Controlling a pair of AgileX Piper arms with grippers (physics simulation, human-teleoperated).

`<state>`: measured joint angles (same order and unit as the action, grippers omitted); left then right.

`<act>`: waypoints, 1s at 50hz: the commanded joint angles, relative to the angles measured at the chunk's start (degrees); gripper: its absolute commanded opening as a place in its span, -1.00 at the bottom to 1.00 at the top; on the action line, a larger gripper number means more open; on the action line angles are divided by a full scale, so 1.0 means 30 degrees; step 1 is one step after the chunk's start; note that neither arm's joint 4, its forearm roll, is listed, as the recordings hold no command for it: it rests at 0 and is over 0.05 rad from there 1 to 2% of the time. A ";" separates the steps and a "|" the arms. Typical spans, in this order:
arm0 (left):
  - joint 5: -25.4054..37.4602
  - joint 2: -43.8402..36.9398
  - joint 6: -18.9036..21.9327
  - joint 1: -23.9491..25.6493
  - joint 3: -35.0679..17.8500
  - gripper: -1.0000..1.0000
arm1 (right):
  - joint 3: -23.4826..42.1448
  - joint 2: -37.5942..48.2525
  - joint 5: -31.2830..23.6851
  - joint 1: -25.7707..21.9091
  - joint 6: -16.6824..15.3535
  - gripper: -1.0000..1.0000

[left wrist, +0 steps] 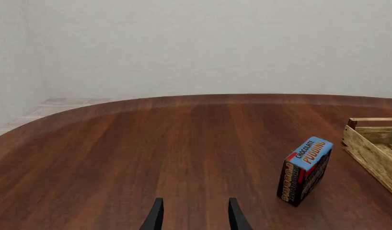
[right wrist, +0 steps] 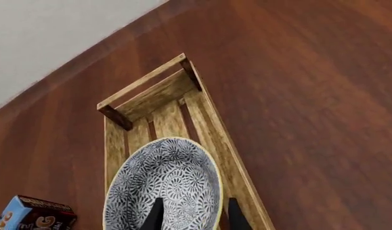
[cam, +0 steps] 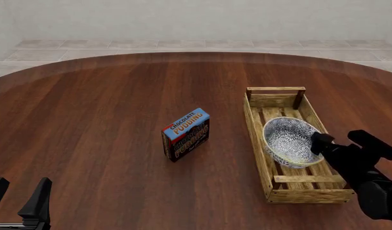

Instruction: Pick up the bowl on the left and put it in the tray.

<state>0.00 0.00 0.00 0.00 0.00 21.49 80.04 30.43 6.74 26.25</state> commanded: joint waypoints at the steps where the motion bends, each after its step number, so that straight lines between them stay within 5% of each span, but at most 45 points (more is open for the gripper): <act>1: 0.0000 0.0000 0.0000 0.0000 0.0000 1.00 | 0.0033 -0.0130 -0.0109 -0.0036 -0.0136 1.00; 3: 0.0000 0.0000 0.0000 0.0000 0.0000 1.00 | 0.0038 -0.0131 -0.0117 -0.0038 -0.0139 1.00; 4: 0.0000 0.0000 0.0000 0.0000 0.0000 1.00 | 0.0041 -0.0148 -0.0125 -0.0044 -0.0138 -1.00; 50: 0.0000 0.0000 0.0000 0.0000 0.0000 1.00 | -0.0075 -0.4887 -0.2640 0.0064 -0.1055 -1.00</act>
<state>0.00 0.00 0.00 0.00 0.00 21.42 68.37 24.09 6.86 23.74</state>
